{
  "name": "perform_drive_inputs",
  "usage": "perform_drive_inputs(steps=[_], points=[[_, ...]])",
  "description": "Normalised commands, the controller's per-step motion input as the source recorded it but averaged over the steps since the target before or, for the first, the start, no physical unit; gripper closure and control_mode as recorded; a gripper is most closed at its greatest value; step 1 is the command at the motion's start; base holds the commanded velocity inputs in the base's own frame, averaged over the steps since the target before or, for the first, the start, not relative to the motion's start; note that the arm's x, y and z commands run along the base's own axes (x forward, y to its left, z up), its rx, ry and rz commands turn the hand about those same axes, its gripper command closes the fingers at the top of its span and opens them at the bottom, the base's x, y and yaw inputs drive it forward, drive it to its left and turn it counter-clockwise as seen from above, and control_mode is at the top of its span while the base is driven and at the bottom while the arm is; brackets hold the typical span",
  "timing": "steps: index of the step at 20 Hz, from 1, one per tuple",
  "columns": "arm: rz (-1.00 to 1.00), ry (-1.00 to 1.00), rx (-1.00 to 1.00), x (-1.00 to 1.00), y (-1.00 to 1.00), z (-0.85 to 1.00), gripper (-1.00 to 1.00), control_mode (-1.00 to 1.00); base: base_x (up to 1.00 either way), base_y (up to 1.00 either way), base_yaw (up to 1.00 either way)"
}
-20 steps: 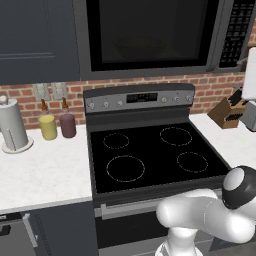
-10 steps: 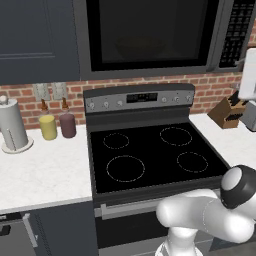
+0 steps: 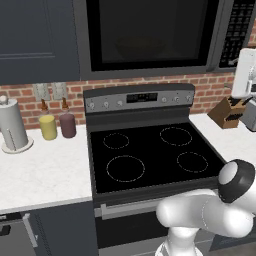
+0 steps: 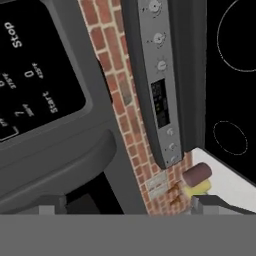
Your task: Open the microwave, place the bowl with waffle inside the microwave, then close the microwave door and turn it on.
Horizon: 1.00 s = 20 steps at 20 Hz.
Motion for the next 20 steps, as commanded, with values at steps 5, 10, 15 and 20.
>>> perform_drive_inputs(steps=[5, 10, 15, 20], points=[[0.0, 0.0, 0.0, 0.4, -0.03, 0.0, -1.0, -1.0, 0.0, 0.0, 0.0], [0.0, 0.0, 0.0, 0.34, -0.21, 0.0, -1.0, -1.0, 0.0, 0.0, 0.0], [0.0, 0.0, 0.0, 0.16, -0.4, -0.02, -1.0, -1.0, 0.0, 0.0, 0.0], [0.0, 0.0, 0.0, 0.13, -0.37, -0.09, -1.0, -1.0, 0.0, 0.0, 0.0]])
